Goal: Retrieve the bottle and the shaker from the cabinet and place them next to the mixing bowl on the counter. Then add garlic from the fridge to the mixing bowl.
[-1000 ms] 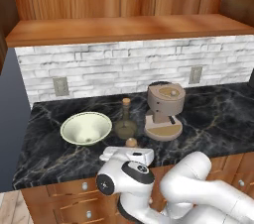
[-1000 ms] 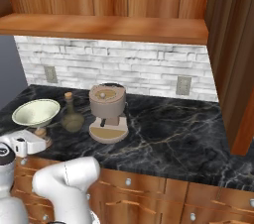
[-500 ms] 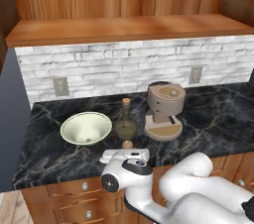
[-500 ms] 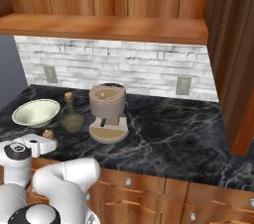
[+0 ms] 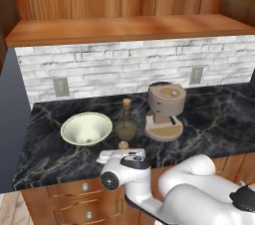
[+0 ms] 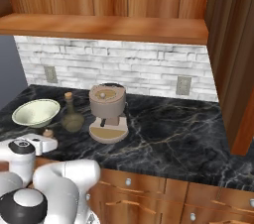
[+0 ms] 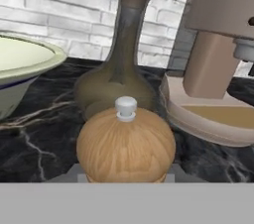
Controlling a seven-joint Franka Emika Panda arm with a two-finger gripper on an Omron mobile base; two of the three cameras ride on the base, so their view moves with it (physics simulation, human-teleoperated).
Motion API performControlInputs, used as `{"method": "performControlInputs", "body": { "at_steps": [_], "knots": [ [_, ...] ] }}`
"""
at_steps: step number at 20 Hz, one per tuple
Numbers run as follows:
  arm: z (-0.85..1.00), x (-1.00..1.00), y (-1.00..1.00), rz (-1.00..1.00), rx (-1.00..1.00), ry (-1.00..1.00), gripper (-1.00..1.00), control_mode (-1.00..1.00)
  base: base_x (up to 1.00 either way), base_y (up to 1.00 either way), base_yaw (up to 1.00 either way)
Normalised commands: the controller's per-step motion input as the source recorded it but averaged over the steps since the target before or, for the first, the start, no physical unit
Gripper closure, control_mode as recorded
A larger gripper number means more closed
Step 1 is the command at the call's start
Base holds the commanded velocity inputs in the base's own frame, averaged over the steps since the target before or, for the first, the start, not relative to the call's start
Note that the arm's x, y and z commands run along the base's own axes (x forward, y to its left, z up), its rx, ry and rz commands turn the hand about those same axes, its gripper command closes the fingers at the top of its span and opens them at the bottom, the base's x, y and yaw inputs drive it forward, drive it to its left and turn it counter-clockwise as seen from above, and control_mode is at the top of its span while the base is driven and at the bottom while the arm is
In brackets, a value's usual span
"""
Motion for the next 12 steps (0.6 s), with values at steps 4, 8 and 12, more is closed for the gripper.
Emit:
{"method": "performControlInputs", "body": {
  "at_steps": [4, 8, 12],
  "knots": [
    [-0.21, 0.37, 0.00, 0.00, 0.01, 0.00, 1.00, -1.00, 0.00, 0.00, 0.00],
    [-0.23, 0.39, 0.00, 0.00, 0.00, 0.00, 1.00, -1.00, 0.00, 0.00, 0.00],
    [-0.35, 0.35, 0.00, 0.00, 0.00, 0.00, 1.00, -1.00, 0.00, 0.00, 0.00]
  ]
}}
